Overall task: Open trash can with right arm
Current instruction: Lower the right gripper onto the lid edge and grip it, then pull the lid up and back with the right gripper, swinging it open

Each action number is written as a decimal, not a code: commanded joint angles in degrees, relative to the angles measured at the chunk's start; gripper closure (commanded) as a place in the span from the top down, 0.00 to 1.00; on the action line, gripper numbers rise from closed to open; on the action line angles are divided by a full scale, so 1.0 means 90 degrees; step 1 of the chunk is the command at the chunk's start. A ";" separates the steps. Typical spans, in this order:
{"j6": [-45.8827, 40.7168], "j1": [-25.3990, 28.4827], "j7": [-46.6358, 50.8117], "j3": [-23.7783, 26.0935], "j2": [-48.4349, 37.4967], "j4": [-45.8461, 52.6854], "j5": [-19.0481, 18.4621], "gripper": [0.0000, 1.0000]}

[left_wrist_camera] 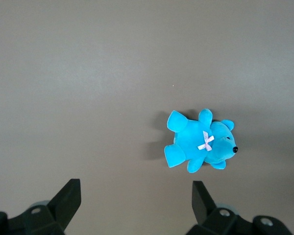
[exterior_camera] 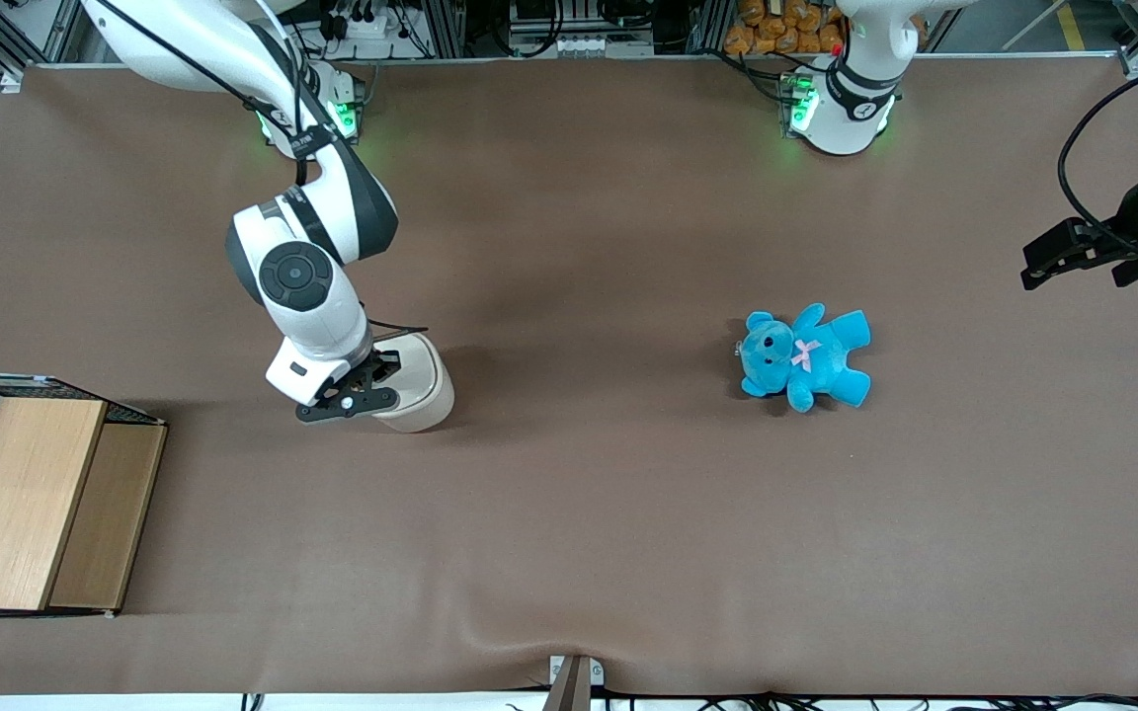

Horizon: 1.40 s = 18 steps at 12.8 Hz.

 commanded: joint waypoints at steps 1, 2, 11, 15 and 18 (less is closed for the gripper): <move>0.0185 -0.0006 0.0283 0.0027 0.0048 -0.0186 -0.0181 0.00; 0.0107 -0.0026 0.0293 0.0027 0.0000 -0.0137 -0.0171 0.00; -0.1953 -0.0552 -0.0134 0.0105 -0.1209 0.1230 0.0639 1.00; -0.2684 -0.0934 -0.0654 -0.0138 -0.2011 0.1298 0.1117 1.00; -0.3379 -0.0944 -0.1413 -0.0625 -0.2450 0.1445 0.1235 1.00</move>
